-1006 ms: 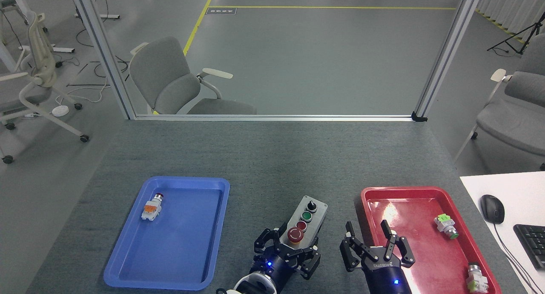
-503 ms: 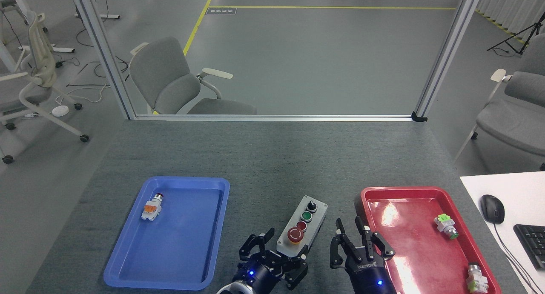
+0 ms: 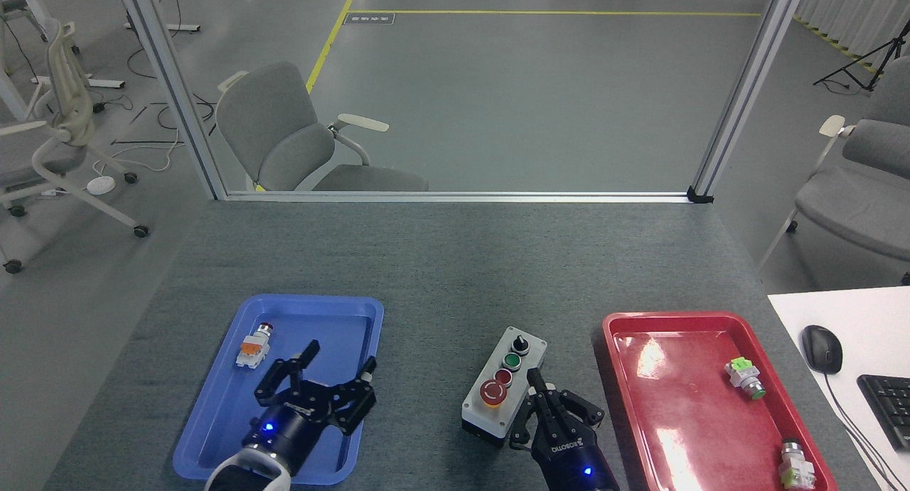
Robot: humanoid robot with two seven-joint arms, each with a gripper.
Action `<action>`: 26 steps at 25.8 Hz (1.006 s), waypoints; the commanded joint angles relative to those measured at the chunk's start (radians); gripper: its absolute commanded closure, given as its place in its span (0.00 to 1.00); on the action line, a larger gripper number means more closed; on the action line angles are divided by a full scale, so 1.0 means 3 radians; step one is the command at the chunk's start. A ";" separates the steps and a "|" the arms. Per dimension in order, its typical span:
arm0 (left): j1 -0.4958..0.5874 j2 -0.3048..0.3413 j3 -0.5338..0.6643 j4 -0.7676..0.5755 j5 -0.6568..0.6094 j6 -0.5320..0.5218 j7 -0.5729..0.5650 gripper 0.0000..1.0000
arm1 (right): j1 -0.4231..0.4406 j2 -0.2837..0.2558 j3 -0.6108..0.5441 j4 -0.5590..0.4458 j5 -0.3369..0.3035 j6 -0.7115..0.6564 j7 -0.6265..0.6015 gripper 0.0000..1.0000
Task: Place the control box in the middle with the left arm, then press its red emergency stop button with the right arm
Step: 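Open the left gripper and withdraw it toward the blue tray, then move the right gripper down onto the red button of the control box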
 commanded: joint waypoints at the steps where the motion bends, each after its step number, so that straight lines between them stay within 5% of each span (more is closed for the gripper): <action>1: 0.0018 -0.0004 0.0531 0.0056 0.0232 -0.0071 0.0036 0.01 | -0.0058 0.0069 0.0084 0.0051 0.0023 0.0025 0.0068 1.00; 26: 0.0135 -0.0126 0.0633 0.0025 0.0329 -0.0020 0.0164 0.01 | -0.0227 0.0161 0.0237 0.0609 0.0028 0.0071 0.0185 1.00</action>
